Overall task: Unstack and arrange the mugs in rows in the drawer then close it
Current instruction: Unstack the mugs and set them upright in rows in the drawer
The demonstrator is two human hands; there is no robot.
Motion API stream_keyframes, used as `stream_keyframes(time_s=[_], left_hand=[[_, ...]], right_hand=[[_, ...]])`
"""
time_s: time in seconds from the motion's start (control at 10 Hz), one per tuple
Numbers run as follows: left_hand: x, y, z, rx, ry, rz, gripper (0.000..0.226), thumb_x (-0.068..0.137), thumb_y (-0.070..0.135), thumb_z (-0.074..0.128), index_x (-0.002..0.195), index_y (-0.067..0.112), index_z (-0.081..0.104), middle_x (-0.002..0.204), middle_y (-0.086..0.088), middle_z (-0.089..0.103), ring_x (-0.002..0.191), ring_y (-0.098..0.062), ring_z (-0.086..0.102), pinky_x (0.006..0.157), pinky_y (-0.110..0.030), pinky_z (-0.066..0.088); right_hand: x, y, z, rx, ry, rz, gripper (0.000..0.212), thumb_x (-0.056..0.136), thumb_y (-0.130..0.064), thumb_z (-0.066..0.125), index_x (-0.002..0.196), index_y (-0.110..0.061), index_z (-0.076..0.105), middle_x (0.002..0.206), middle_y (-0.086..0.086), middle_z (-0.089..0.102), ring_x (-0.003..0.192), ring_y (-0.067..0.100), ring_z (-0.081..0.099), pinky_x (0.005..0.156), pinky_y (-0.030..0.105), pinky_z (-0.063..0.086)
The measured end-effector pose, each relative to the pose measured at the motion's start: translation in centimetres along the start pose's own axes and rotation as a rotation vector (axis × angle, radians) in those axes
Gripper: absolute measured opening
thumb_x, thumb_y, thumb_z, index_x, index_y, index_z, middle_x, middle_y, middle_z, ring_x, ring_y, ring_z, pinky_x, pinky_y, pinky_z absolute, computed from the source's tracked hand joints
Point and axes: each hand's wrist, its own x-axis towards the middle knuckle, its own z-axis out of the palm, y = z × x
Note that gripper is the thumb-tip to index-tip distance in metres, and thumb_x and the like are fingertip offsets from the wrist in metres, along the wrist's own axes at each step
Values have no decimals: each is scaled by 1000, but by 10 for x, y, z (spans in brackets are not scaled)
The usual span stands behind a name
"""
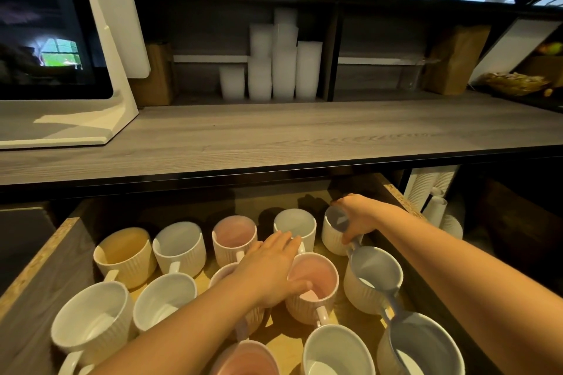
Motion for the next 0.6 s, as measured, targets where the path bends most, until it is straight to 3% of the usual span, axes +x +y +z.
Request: stream_keyframes(time_s=[0.4,0.6], left_hand=[[-1,1,-3,-15,-21,-1,78,89,55,48,149,29,6,160,6,4,147,-18,3,117,-43,9],[-6,5,-25,-79,7,17,57,94,43,46,145,26,26,155,2,25,141,-19,24,115,-39,20]], right_hand=[[-4,2,-2,45,-24,16,78,77,-22,76,144,-17,35,139,9,48,125,27,51,95,32,52],[-20,-3,-6,14,64,-79,71,85,-28,65,146,-19,29,143,8,43,126,26,49,95,30,49]])
